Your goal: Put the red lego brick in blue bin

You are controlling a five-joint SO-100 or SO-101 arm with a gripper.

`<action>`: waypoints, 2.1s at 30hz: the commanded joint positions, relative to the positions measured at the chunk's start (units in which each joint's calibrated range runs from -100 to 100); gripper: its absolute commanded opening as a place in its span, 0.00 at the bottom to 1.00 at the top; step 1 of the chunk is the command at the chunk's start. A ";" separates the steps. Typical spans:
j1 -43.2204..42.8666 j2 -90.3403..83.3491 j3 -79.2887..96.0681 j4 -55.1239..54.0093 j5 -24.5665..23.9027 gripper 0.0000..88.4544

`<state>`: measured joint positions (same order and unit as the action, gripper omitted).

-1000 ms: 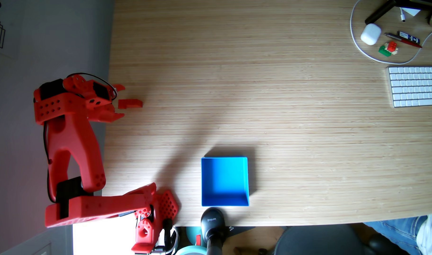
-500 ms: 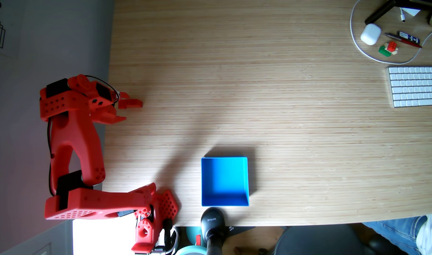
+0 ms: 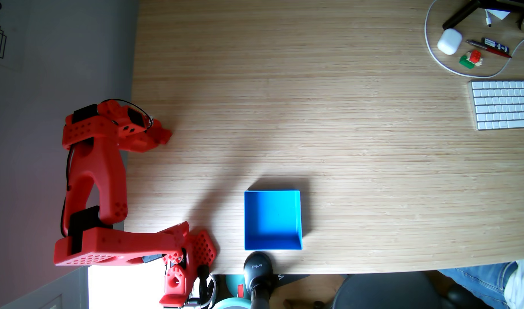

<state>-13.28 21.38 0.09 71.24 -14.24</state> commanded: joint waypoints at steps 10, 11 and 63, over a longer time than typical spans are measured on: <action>-0.53 -2.07 0.18 -0.55 0.44 0.00; -0.53 -2.07 0.09 -0.31 0.59 0.00; 60.41 -35.46 8.90 28.36 32.38 0.00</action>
<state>41.54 -10.12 8.82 97.71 15.70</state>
